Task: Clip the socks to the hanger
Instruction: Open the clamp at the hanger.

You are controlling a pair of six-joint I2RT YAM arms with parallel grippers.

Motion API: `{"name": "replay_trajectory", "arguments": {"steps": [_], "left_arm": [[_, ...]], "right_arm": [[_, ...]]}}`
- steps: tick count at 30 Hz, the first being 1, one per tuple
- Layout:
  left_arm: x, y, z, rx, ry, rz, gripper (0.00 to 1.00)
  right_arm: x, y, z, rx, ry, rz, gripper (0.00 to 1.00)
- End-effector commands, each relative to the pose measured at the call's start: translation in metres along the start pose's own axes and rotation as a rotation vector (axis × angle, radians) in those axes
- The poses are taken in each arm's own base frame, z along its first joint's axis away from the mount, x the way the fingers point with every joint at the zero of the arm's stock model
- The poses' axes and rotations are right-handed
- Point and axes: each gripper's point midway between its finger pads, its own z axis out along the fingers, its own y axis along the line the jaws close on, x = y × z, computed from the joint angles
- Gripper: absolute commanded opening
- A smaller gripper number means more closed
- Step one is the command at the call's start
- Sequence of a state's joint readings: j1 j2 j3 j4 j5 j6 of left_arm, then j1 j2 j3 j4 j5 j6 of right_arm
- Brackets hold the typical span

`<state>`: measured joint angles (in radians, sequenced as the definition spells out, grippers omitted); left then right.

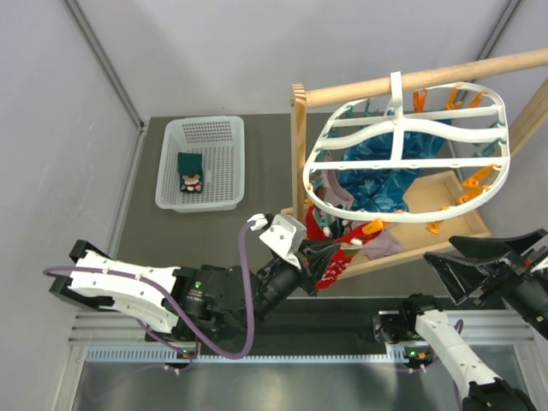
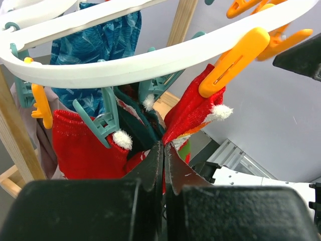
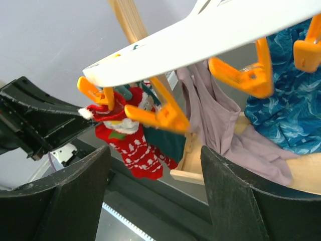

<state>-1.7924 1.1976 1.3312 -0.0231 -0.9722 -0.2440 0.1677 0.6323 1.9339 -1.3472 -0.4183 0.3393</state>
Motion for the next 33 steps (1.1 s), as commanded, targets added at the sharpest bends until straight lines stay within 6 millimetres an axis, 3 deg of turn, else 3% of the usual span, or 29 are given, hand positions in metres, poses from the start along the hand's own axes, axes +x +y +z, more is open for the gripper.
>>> {"name": "replay_trajectory", "arguments": {"steps": [1, 9, 16, 22, 33], "left_arm": [[-0.007, 0.005, -0.004, -0.001, -0.007, -0.02, 0.0], [-0.007, -0.002, -0.002, 0.019, -0.005, -0.023, 0.0], [-0.005, -0.006, 0.0, 0.022, -0.003, -0.02, 0.0], [-0.005, -0.007, 0.001, 0.022, -0.003, -0.028, 0.0], [-0.005, -0.01, 0.002, 0.03, -0.003, -0.027, 0.0]], "right_arm": [[-0.009, -0.008, 0.008, 0.022, -0.02, -0.03, 0.71], [-0.02, -0.008, 0.024, -0.005, -0.05, -0.052, 0.69], [-0.03, -0.002, 0.031, -0.056, -0.069, -0.089, 0.61], [-0.03, -0.002, 0.038, -0.067, -0.062, -0.084, 0.54], [-0.03, -0.006, 0.048, -0.069, -0.06, -0.071, 0.52]]}}
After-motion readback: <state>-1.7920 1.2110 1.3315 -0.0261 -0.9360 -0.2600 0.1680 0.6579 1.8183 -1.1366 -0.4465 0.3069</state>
